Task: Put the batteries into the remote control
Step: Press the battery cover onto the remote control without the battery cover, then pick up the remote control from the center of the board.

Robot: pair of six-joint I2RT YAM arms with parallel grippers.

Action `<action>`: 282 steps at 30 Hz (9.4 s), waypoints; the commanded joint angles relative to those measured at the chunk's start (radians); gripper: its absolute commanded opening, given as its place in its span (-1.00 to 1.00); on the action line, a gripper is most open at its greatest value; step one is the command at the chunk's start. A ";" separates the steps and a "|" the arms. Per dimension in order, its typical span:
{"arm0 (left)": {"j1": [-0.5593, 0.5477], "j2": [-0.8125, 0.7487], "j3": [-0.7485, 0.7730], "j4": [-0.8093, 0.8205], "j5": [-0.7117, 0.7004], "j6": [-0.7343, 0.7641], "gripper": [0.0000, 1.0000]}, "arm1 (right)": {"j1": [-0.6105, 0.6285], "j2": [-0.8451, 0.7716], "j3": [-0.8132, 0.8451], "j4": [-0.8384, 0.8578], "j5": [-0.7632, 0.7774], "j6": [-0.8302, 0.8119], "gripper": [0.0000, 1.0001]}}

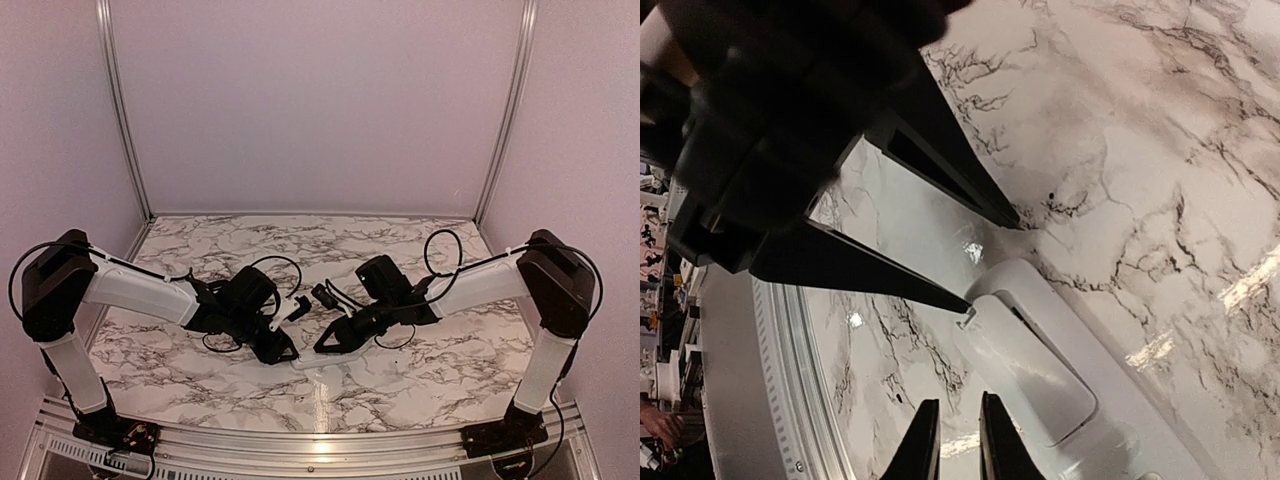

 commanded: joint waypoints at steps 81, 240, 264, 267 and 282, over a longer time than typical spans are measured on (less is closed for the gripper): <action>-0.061 0.031 -0.002 0.007 -0.065 -0.544 -0.32 | 0.042 0.122 0.006 0.039 0.056 0.020 -0.88; -0.001 -0.126 0.190 -0.163 -0.084 0.004 0.98 | -0.117 -0.732 -0.318 0.100 0.417 -0.069 0.97; -0.143 0.360 0.611 -0.497 -0.142 0.347 0.46 | -0.178 -1.028 -0.441 0.057 0.494 0.039 0.97; -0.143 0.389 0.627 -0.499 -0.156 0.346 0.41 | -0.184 -1.023 -0.444 0.063 0.479 0.048 0.97; -0.108 0.390 0.644 -0.479 -0.072 0.326 -0.26 | -0.369 -0.972 -0.520 0.209 0.217 0.135 0.97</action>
